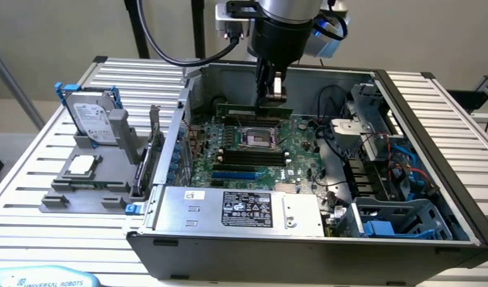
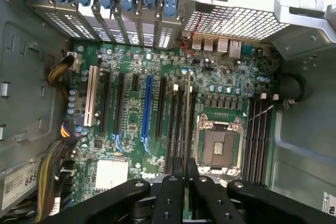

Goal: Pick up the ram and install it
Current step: 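Pick up the ram and move it above insertion slot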

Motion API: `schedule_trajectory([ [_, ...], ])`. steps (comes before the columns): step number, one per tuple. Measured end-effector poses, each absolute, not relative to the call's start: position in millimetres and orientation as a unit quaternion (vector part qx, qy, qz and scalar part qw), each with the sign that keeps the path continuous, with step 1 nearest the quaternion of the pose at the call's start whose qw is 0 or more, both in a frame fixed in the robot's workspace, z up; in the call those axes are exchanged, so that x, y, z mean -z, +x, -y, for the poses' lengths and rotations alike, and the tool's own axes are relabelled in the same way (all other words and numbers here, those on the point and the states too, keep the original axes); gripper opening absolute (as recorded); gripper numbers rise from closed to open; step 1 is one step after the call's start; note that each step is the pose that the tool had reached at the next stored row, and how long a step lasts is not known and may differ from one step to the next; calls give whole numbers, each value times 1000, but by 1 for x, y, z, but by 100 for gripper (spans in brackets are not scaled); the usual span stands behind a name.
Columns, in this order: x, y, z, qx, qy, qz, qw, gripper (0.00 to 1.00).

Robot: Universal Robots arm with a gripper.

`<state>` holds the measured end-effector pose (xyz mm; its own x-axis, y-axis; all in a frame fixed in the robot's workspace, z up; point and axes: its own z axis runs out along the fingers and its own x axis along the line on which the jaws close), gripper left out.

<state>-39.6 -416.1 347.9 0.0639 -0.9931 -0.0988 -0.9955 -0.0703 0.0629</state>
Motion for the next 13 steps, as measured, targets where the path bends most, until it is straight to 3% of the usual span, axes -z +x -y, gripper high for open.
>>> schedule_trajectory([
  [13,-340,-39,404,-41,-723,-689,18,14],
])
